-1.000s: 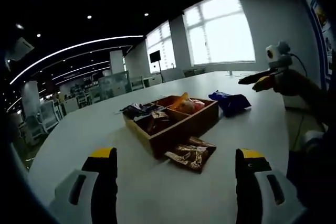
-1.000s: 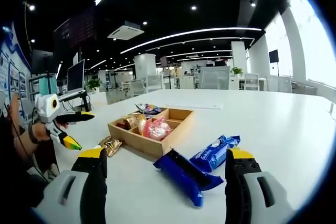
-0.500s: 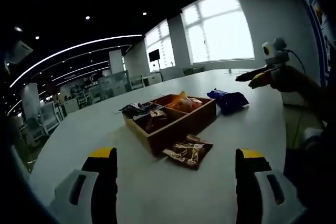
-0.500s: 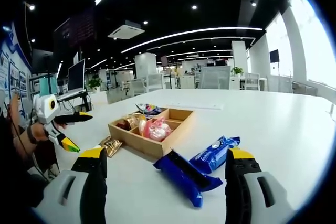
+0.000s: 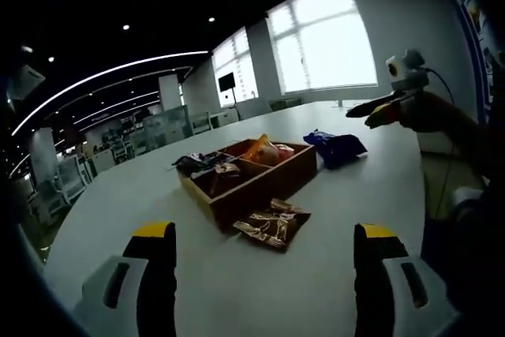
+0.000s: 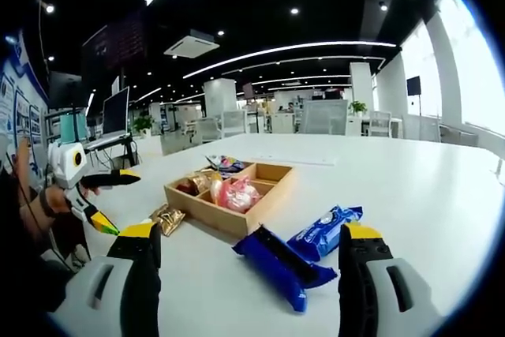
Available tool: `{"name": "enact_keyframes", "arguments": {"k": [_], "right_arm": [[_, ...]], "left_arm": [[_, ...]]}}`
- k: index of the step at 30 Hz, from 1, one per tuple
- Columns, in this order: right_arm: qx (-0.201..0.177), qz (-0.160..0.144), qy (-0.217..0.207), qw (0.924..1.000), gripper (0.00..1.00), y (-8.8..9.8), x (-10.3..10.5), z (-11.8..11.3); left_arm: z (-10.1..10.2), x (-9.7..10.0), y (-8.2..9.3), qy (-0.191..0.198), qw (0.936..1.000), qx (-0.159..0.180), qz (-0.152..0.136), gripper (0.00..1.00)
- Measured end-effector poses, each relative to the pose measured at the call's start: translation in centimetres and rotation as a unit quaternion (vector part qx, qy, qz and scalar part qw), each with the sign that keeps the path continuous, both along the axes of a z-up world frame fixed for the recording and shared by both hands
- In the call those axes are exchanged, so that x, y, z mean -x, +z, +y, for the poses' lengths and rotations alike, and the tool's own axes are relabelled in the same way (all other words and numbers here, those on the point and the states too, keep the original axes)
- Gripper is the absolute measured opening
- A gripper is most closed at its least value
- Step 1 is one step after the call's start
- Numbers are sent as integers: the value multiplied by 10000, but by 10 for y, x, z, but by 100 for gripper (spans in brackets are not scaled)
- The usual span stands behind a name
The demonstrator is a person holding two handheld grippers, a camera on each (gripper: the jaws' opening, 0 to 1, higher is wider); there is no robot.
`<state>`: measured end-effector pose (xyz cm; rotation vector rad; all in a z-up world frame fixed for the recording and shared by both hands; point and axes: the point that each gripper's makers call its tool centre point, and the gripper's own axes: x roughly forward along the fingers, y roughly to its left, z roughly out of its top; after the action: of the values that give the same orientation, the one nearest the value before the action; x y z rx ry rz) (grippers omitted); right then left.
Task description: Pick up the scattered marshmallows, QQ candies, Oreo cookies, and mixed nuts on the table and sort them into separate containers
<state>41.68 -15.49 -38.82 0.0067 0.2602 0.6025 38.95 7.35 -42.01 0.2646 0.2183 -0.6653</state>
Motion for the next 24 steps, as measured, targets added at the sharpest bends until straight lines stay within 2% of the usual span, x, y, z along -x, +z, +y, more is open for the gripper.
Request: {"name": "enact_keyframes", "arguments": {"k": [14, 24], "right_arm": [[-10, -4, -5, 10000, 89, 1, 1, -1], [-6, 16, -11, 10000, 89, -1, 2, -2]], "left_arm": [[-6, 1, -6, -85, 9998, -204, -6, 97], [-9, -2, -5, -124, 9997, -214, -22, 97]]}}
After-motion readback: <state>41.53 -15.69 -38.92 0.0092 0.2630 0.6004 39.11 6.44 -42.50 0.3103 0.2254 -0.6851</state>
